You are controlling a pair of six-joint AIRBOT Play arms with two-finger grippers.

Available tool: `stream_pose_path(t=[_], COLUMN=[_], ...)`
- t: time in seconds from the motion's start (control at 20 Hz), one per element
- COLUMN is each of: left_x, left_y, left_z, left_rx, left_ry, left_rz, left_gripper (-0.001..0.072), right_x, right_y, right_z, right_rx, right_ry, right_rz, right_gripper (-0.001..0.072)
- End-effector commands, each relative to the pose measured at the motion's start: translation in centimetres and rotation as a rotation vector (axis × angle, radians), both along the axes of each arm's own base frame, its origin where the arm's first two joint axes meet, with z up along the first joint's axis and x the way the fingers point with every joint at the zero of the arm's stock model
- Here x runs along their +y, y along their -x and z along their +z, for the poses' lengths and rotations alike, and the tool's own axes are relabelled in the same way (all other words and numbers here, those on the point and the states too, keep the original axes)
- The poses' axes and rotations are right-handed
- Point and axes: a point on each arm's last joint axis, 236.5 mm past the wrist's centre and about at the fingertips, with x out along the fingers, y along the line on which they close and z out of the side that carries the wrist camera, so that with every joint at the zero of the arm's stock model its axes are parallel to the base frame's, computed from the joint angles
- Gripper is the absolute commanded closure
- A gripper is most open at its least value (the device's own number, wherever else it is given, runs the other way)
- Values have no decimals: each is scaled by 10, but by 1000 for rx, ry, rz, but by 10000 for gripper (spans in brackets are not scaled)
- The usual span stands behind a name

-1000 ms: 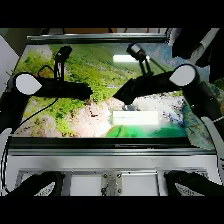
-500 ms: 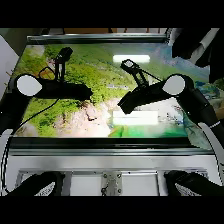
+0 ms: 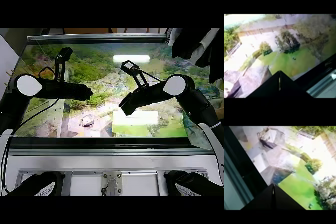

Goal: Fold the clothes and pants, and hang the long-sleeved shirts on hangers.

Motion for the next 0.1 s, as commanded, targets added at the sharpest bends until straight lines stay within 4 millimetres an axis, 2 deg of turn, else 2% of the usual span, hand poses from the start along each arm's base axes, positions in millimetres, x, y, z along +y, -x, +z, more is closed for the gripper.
stream_pose_path(t=[0.0,0.05], left_x=[0,0], left_y=[0,0], left_z=[0,0], left_rx=[0,1], left_ry=[1,1], left_rz=[0,0], left_gripper=[692,692], right_x=[0,0], right_y=[1,1], right_z=[0,0], right_rx=[1,1], right_ry=[1,1], right_rz=[2,2], right_gripper=[696,696])
